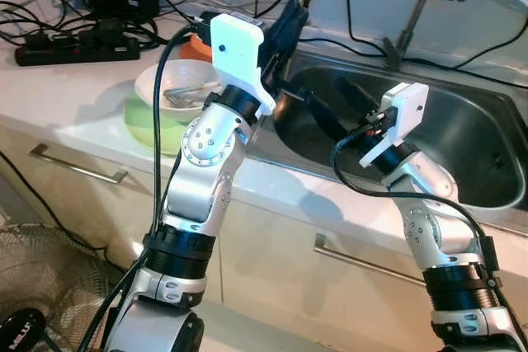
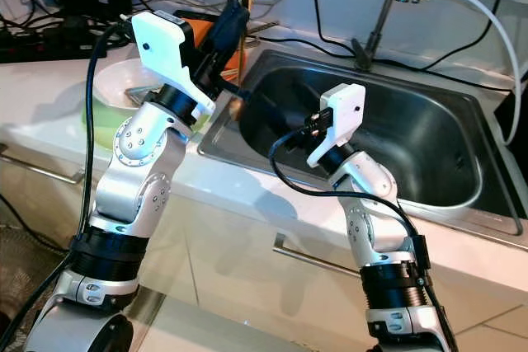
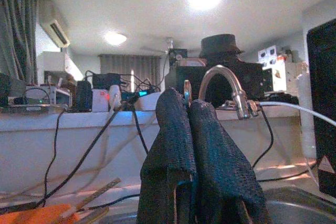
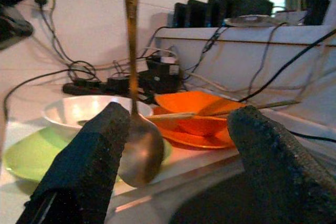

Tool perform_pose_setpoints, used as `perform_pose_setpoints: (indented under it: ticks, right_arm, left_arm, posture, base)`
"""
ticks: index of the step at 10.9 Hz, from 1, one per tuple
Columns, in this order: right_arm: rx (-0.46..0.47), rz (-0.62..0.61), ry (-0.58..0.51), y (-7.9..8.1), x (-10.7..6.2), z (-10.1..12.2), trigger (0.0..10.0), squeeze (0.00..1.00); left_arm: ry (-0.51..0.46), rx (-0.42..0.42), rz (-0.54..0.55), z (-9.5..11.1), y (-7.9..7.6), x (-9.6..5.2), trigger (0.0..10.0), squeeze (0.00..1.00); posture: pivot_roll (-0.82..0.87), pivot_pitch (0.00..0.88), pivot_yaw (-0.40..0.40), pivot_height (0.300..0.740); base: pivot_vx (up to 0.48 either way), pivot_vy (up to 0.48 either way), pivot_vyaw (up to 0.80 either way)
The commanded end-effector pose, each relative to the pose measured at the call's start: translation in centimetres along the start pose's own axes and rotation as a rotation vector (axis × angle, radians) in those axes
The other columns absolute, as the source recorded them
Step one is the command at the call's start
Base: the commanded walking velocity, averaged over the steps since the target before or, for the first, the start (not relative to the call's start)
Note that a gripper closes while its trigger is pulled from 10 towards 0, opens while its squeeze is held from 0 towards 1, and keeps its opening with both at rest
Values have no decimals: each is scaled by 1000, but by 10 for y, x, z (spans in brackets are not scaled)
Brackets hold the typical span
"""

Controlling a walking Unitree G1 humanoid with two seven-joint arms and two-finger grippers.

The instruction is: Kitchen organization

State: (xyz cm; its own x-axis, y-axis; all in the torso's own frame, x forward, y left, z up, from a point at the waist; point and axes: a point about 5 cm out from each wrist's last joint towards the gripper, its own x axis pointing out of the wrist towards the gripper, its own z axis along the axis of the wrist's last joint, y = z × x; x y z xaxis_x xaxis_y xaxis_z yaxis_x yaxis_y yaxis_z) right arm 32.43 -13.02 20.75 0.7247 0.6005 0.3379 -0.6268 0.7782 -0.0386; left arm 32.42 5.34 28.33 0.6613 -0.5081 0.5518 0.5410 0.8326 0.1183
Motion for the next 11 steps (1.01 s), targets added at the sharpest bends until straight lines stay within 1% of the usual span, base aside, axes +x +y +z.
perform_pose_setpoints:
  ticks: [1,2,5,8,10,11]
  right_arm:
    - [5,31,-8,6,2,3,10000,0]
    - [13,43,-2,9,2,1,10000,0]
    - [49,66,-6,20,4,-1,10000,0]
    - [57,63,7,26,8,-6,10000,0]
    - [57,31,18,28,11,-9,10000,0]
    - [51,0,22,25,12,-10,10000,0]
  left_arm:
    - [13,-15,-37,-2,-7,0,10000,0]
    - [21,-14,-57,-3,-9,0,10000,0]
    - [41,-47,-116,-5,-16,-1,10000,0]
    - [43,-85,-131,-4,-18,-2,10000,0]
    - [45,-97,-135,-3,-18,-2,10000,0]
    - [47,-102,-142,-3,-18,-3,10000,0]
  posture:
    - [193,0,-49,740]
    - [196,0,-48,740]
    - [194,0,-43,740]
    - [200,6,-47,740]
    - [204,13,-50,740]
    - [208,14,-53,740]
  base:
    - [0,0,0]
    - [0,0,0]
    - [0,0,0]
    - [0,0,0]
    - [0,0,0]
    - [0,0,0]
